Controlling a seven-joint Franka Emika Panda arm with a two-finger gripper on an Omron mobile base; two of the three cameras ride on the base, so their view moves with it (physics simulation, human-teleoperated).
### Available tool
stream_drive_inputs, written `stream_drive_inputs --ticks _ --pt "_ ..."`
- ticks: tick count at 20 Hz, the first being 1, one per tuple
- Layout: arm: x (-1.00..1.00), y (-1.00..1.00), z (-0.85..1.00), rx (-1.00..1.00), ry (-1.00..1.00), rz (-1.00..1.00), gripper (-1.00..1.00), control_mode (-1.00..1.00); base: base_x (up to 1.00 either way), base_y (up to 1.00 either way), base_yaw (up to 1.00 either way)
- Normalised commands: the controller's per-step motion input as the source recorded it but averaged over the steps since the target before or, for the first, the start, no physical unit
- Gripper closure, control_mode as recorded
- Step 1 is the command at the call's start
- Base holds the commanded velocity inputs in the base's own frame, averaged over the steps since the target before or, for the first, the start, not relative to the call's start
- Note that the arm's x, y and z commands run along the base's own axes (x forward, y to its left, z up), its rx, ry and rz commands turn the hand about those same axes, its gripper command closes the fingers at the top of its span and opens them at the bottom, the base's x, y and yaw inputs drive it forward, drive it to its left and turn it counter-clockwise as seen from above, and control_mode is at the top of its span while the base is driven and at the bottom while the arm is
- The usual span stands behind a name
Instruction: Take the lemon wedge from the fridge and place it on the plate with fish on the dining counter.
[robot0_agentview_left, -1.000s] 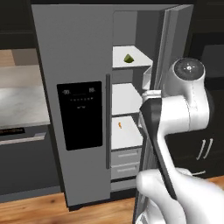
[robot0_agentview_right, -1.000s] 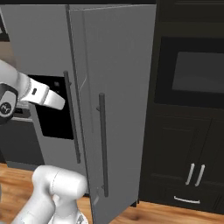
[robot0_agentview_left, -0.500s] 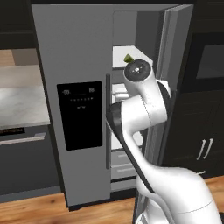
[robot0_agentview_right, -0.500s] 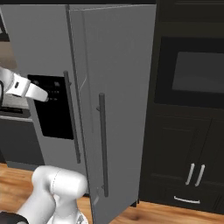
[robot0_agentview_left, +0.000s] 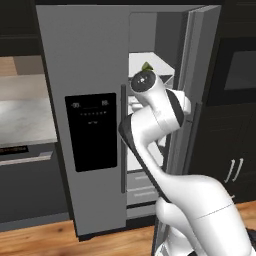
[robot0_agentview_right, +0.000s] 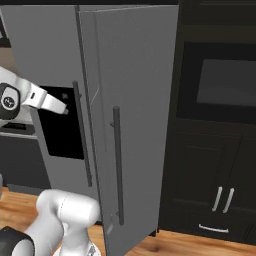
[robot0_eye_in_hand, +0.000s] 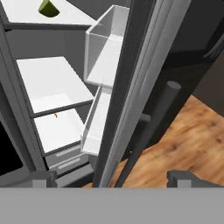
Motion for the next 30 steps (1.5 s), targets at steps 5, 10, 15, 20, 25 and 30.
stream_drive_inputs --ticks 5,10,15,20,25,30 --pt "0.36 -0.19 0.0 0.0 0.02 0.0 -1.0 -1.0 0.0 0.0 0.0" --pt "0.41 -0.32 -0.02 0.0 0.0 0.0 -1.0 -1.0 0.0 0.0 0.0" --pt "0.49 -0.19 -0.07 -0.02 0.0 0.0 -1.0 -1.0 0.0 0.0 0.0" --pt "0.36 -0.18 -0.11 -0.05 0.0 -0.03 -1.0 -1.0 0.0 0.0 0.0" --pt "0.01 -0.31 -0.13 -0.06 0.0 -0.13 -1.0 -1.0 0.0 0.0 0.0" --pt "0.0 -0.12 -0.07 -0.08 0.0 -0.09 -1.0 -1.0 0.0 0.0 0.0"
